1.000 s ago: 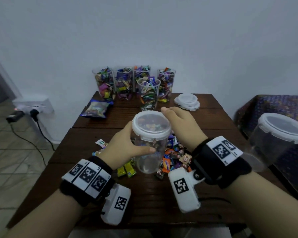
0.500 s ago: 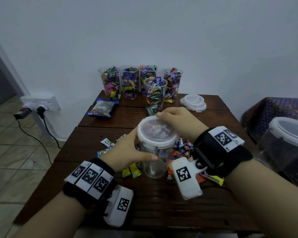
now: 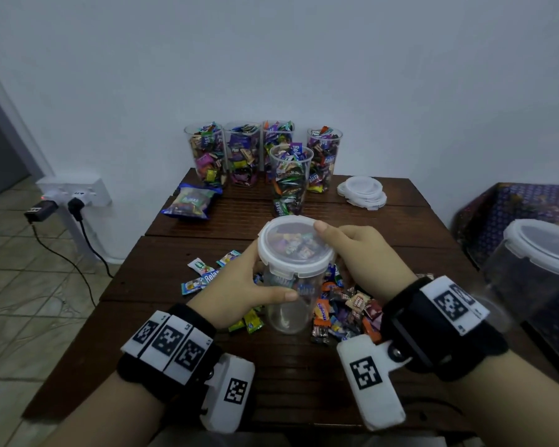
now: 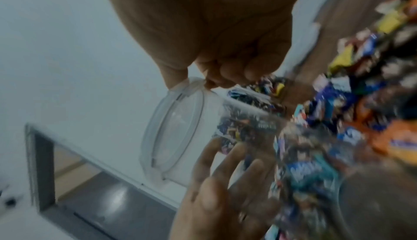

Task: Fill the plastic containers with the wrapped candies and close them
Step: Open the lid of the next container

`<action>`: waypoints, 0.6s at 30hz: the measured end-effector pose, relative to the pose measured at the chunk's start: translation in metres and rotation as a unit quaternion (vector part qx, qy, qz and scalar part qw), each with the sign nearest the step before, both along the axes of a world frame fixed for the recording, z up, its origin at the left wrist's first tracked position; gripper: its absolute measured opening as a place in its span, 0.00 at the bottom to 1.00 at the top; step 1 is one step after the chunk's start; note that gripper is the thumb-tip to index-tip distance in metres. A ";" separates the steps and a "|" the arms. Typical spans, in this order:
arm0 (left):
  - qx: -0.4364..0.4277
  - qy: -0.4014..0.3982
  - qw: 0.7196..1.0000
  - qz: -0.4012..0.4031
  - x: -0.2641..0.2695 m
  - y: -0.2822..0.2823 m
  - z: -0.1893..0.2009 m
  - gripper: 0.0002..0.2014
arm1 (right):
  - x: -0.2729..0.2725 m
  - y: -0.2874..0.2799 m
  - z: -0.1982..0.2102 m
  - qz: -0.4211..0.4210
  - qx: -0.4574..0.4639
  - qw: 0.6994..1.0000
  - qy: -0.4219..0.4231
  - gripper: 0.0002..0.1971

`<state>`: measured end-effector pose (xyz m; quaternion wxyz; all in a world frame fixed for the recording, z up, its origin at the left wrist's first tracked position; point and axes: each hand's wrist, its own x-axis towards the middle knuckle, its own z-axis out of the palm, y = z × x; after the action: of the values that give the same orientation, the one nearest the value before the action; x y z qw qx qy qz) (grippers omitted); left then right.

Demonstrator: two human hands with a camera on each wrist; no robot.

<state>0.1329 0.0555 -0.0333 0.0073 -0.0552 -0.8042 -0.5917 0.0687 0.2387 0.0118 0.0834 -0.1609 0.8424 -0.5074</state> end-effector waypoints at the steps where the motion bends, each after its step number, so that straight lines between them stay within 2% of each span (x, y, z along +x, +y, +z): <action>1: -0.002 0.001 1.000 0.000 0.000 0.000 0.001 0.38 | 0.000 -0.001 0.000 -0.004 -0.029 0.999 -0.029 0.27; 4: -0.004 0.004 1.000 0.003 0.001 0.000 0.000 0.39 | 0.002 -0.004 -0.006 -0.014 -0.097 0.992 -0.082 0.21; 7: -0.006 0.009 1.000 0.006 0.001 0.002 0.001 0.39 | 0.003 -0.006 -0.010 -0.032 -0.120 0.988 -0.088 0.23; 9: -0.015 0.012 1.000 0.004 0.001 0.002 0.001 0.40 | 0.002 -0.004 -0.008 -0.038 -0.102 0.992 -0.071 0.23; 12: -0.017 0.011 1.000 0.020 0.000 0.001 -0.004 0.45 | 0.003 0.000 -0.007 -0.034 -0.046 0.998 0.011 0.29; 14: -0.029 0.023 0.998 0.051 0.003 0.006 -0.007 0.47 | 0.008 0.002 -0.006 -0.014 0.007 0.999 0.049 0.27; 16: -0.040 0.035 0.995 0.086 0.007 0.011 -0.010 0.49 | 0.010 0.003 -0.005 0.014 0.029 0.999 0.037 0.24; 18: -0.043 0.040 0.994 0.093 0.007 0.013 -0.013 0.53 | 0.008 0.004 -0.003 0.036 -0.008 0.999 0.011 0.21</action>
<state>0.1401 0.0682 -0.0460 0.0927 -0.0039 -0.8299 -0.5502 0.0762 0.2428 0.0091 0.0914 -0.1974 0.8326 -0.5093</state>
